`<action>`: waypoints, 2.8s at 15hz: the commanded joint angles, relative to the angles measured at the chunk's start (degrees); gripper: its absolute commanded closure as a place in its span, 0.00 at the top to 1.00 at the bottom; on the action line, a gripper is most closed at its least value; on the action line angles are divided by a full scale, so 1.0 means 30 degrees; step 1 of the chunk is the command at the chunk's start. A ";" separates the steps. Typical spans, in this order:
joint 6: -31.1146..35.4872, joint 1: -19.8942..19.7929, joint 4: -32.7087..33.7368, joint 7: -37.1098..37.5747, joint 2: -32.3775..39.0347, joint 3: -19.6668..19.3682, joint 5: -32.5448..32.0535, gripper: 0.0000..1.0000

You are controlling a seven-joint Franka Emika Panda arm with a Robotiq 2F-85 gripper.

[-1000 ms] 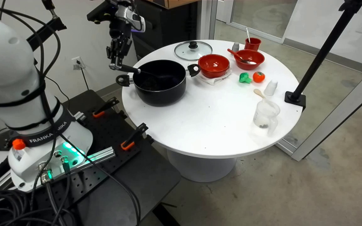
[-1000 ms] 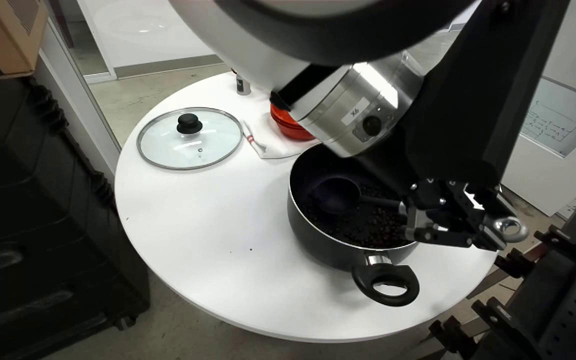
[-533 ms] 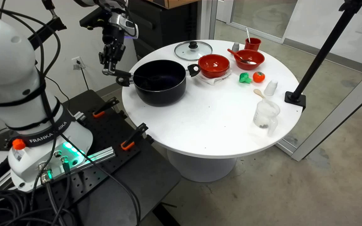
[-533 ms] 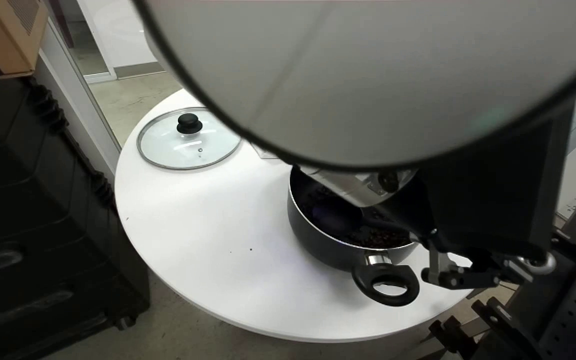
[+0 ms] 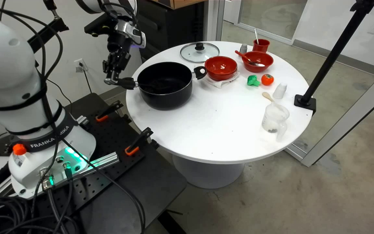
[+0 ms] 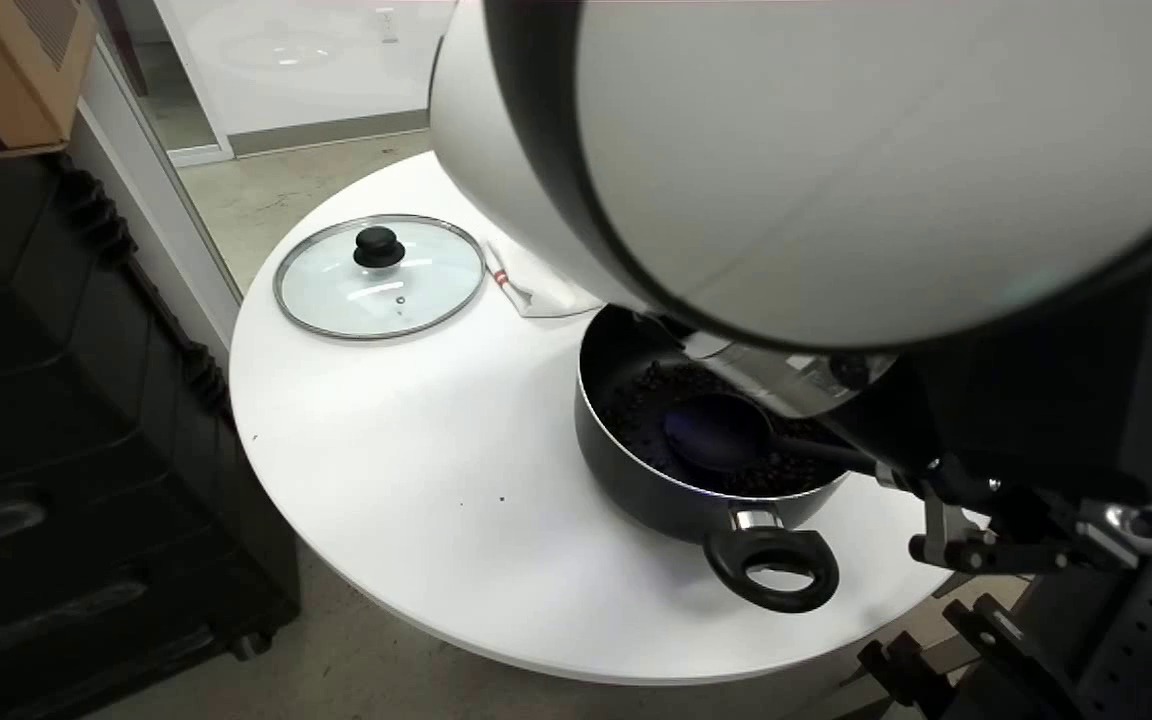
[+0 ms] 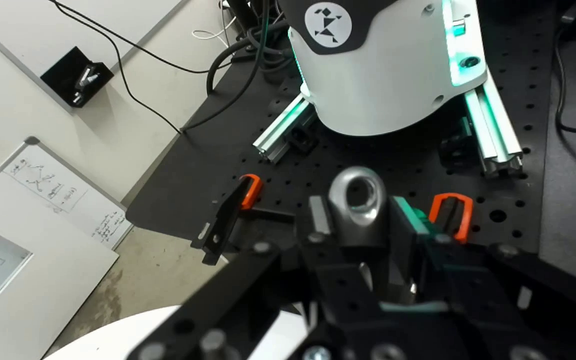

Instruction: Pick the cooking spoon and stir the pot

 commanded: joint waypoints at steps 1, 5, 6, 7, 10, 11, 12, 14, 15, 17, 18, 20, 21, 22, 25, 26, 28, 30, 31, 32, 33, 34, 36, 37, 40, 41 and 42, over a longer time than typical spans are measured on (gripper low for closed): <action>0.0129 -0.0485 -0.0091 -0.0310 -0.0448 -0.0471 -0.0094 0.08; -0.0022 -0.0897 0.0710 -0.0055 -0.0222 -0.0943 -0.0076 0.08; -0.0002 -0.0962 0.0914 0.0000 -0.0185 -0.1039 -0.0068 0.08; 0.0024 -0.1025 0.1183 0.0057 -0.0119 -0.1129 -0.0060 0.08; 0.0227 -0.1213 0.2019 0.0037 0.0109 -0.1314 0.0089 0.08; 0.0326 -0.1272 0.2234 -0.0007 0.0173 -0.1351 0.0186 0.08; 0.0415 -0.1364 0.2404 -0.0165 0.0200 -0.1358 0.0407 0.08; 0.0595 -0.1450 0.2609 -0.0231 0.0144 -0.1375 0.0580 0.08; 0.0652 -0.1478 0.2691 -0.0258 0.0094 -0.1380 0.0600 0.08; 0.0836 -0.1634 0.2596 -0.0662 -0.0292 -0.1312 0.1008 0.08; 0.0800 -0.1681 0.2545 -0.0847 -0.0436 -0.1280 0.1297 0.08; 0.0386 -0.1533 0.2471 -0.0354 -0.0834 -0.1337 0.1202 0.08; 0.0040 -0.1403 0.2482 0.0007 -0.1021 -0.1350 0.0951 0.08; -0.0377 -0.1244 0.2527 0.0439 -0.1158 -0.1343 0.0665 0.08; -0.1746 -0.0667 0.2507 0.1909 -0.1577 -0.1113 -0.0222 0.08; -0.2355 -0.0464 0.2568 0.2373 -0.1611 -0.0976 -0.0381 0.08; -0.3689 -0.0077 0.2728 0.3126 -0.1520 -0.0624 -0.0370 0.08; -0.4835 0.0255 0.2863 0.3432 -0.1379 -0.0194 -0.0091 0.08; -0.5304 0.0400 0.2886 0.3411 -0.1281 -0.0003 -0.0037 0.08; -0.5857 0.0541 0.2957 0.3349 -0.1089 0.0182 0.0062 0.08; -0.6299 0.0655 0.2984 0.3344 -0.0954 0.0320 0.0116 0.08; -0.6694 0.0750 0.2979 0.3326 -0.0818 0.0433 0.0154 0.08; -0.7252 0.0912 0.2985 0.3226 -0.0579 0.0608 0.0129 0.08; -0.7459 0.0993 0.2975 0.3310 -0.0436 0.0640 0.0068 0.08; -0.7769 0.1287 0.2839 0.3623 -0.0025 0.0669 -0.0365 0.08; -0.7726 0.1448 0.2755 0.3849 0.0016 0.0707 -0.0744 0.08; -0.7799 0.1524 0.2771 0.3922 0.0104 0.0735 -0.0885 0.08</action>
